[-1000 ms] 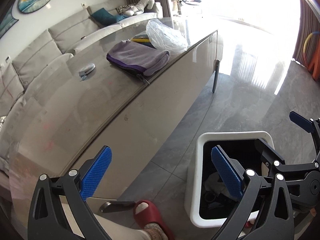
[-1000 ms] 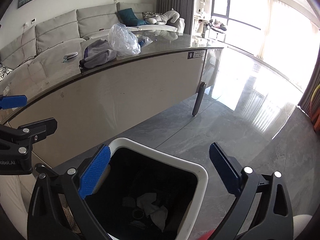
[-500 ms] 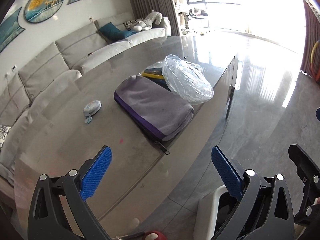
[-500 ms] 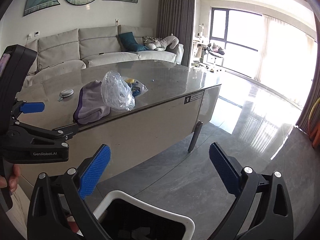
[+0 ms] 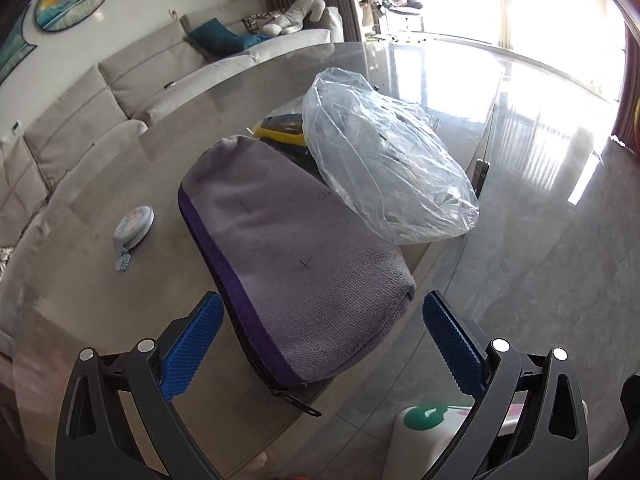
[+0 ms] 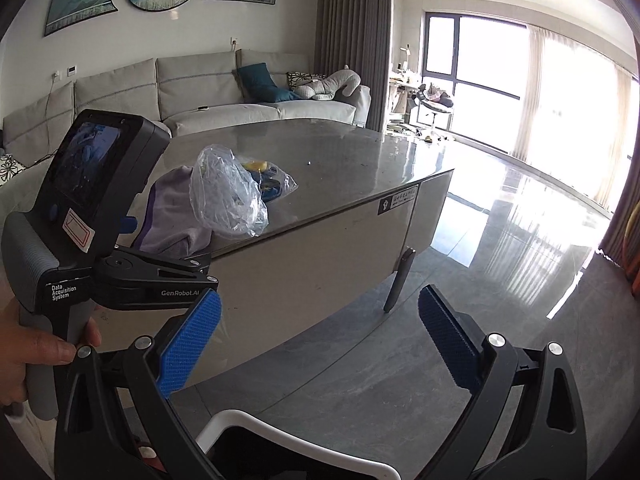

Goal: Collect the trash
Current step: 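Move both grippers back to the grey pouch and clear plastic bag, then grasp the purple-trimmed grey pouch with the left gripper while the right gripper grasps the clear plastic bag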

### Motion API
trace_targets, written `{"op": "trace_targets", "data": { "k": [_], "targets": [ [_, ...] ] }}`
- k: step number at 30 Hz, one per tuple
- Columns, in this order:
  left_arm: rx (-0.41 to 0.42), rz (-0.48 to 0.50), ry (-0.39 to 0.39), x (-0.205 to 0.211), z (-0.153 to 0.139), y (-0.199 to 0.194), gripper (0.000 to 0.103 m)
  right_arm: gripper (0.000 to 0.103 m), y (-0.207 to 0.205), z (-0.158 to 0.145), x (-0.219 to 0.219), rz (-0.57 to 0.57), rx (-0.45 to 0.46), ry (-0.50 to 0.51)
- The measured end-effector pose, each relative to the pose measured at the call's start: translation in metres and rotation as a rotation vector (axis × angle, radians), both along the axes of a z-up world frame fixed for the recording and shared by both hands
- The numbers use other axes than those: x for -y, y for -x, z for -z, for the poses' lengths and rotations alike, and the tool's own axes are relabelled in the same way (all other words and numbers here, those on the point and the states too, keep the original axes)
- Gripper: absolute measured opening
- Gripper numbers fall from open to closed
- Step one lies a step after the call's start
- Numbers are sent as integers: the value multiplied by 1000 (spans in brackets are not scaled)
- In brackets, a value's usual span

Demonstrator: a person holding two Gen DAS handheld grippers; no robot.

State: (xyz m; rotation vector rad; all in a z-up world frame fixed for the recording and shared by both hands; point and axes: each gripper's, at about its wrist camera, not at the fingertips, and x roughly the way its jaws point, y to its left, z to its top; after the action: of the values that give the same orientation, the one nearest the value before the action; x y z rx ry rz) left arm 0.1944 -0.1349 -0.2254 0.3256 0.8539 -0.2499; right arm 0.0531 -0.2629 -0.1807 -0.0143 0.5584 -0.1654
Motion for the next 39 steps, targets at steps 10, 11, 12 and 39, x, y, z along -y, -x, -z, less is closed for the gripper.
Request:
{"op": "trace_targets", "data": {
  "k": [10,11,12,39],
  "targets": [
    [83,41,-26,-4,6,19,70,98,-3,1,-1,-2,10,-6],
    [93,36,-36,-4,4,21,70,98,-3,1,-3,-3,11,-9],
    [99,31,-44,-3,3,22,72,98,-2,1,-3,-3,14,-10],
    [167,81,73,-20,-42,34,19,98,-21,-4,-8,-35,49,-9]
  ]
}}
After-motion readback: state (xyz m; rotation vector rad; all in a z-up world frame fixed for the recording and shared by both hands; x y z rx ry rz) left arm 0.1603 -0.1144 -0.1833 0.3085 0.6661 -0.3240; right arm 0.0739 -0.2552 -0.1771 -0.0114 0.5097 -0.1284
